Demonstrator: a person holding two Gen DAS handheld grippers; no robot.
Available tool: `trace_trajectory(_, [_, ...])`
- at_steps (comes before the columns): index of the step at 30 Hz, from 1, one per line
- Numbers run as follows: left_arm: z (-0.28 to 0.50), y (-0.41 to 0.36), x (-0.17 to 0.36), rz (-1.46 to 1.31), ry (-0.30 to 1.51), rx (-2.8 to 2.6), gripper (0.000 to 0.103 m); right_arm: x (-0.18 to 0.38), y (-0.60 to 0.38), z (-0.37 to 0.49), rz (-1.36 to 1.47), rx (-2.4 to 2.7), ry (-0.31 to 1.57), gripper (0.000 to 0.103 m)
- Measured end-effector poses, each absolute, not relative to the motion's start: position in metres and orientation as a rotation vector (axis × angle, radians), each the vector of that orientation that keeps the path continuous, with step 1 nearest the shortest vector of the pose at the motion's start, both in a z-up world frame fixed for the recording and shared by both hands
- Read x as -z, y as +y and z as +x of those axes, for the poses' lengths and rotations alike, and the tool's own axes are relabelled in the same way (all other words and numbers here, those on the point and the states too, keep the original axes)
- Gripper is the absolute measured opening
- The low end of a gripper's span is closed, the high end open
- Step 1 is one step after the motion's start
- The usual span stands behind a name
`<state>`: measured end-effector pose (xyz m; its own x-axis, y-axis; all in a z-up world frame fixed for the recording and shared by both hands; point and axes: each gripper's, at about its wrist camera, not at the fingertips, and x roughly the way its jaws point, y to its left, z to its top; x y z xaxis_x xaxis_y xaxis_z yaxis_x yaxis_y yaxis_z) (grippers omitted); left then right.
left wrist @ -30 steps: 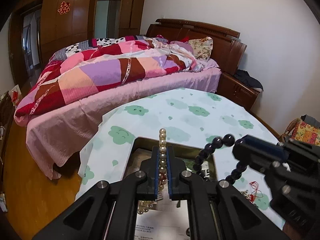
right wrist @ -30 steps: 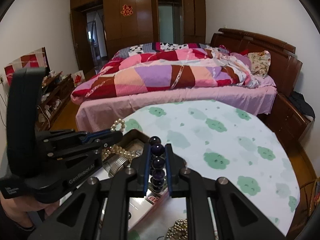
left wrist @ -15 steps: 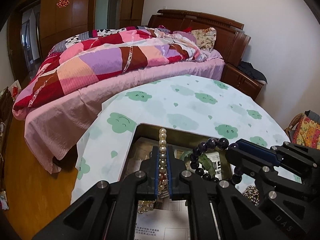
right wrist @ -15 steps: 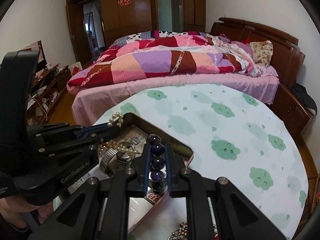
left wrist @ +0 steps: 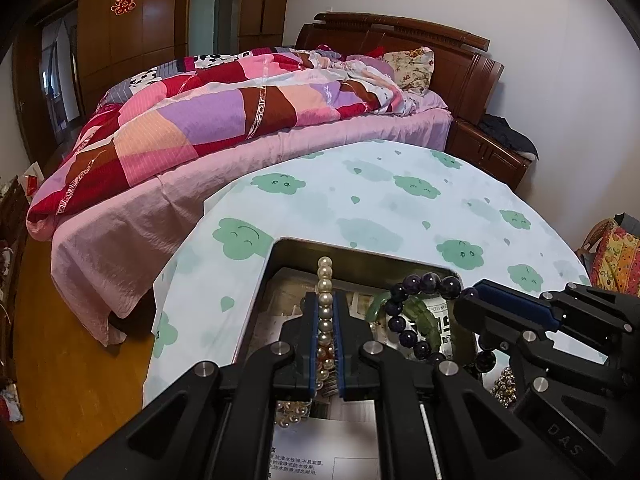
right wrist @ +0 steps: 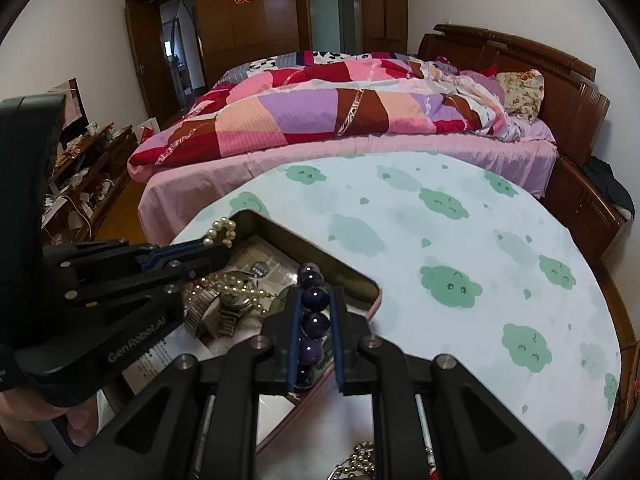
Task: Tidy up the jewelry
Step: 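Carry the pearl necklace and bead bracelet into the tin with both tools and release, then move the right tool to the gold bead chain and grasp it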
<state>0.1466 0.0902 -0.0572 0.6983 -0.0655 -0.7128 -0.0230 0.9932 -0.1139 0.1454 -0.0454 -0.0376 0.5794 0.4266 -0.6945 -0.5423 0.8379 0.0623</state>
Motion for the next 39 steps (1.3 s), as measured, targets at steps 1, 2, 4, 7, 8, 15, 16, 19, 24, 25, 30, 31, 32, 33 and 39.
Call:
trace_trajectory(1, [0.147,0.09,0.058,-0.116,0.798,0.025,0.006,0.038,-0.045,0.145,-0.164,-0.569,0.768,0.016])
trace_trajectory(2, [0.147,0.09,0.058,-0.114,0.799,0.022,0.006,0.039,-0.046,0.145,-0.164,-0.57,0.77,0.016])
trace_trajectory(4, [0.147,0.09,0.058,-0.114,0.8,0.022,0.006,0.039,-0.046,0.145,-0.166,-0.569,0.771,0.016])
trace_trajectory(7, [0.146,0.09,0.057,-0.114,0.796,0.016,0.006,0.04,-0.046,0.145,-0.162,-0.589,0.777,0.016])
trace_trajectory(8, [0.146,0.09,0.057,-0.118,0.799,0.019,0.006,0.04,-0.046,0.145,-0.164,-0.591,0.773,0.016])
trace_trajectory(15, [0.134,0.093,0.042,-0.123,0.733,-0.045,0.083,0.034,-0.06,0.136,-0.15,-0.58,0.72,0.065])
trace_trajectory(16, [0.13,0.094,0.038,-0.133,0.714,-0.038,0.084,0.033,-0.064,0.136,-0.15,-0.573,0.718,0.065])
trace_trajectory(19, [0.124,0.095,0.033,-0.148,0.709,-0.02,0.084,0.031,-0.082,0.137,-0.12,-0.549,0.735,0.065])
trace_trajectory(24, [0.107,0.09,0.037,-0.164,0.718,-0.036,0.084,0.032,-0.127,0.134,-0.062,-0.487,0.756,0.065])
trace_trajectory(25, [0.103,0.087,0.04,-0.165,0.72,-0.034,0.084,0.033,-0.136,0.132,-0.051,-0.474,0.762,0.065])
trace_trajectory(30, [0.084,0.069,0.055,-0.142,0.742,-0.039,0.084,0.048,-0.178,0.122,0.007,-0.4,0.807,0.065])
trace_trajectory(31, [0.081,0.065,0.057,-0.137,0.747,-0.043,0.084,0.051,-0.184,0.119,0.017,-0.392,0.814,0.065])
trace_trajectory(32, [0.079,0.062,0.059,-0.131,0.75,-0.046,0.084,0.055,-0.189,0.116,0.027,-0.389,0.824,0.066])
trace_trajectory(33, [0.077,0.059,0.06,-0.124,0.75,-0.049,0.084,0.057,-0.192,0.114,0.029,-0.391,0.83,0.066])
trace_trajectory(39, [0.059,0.051,0.06,-0.094,0.723,-0.083,0.084,0.066,-0.197,0.093,0.017,-0.409,0.847,0.062])
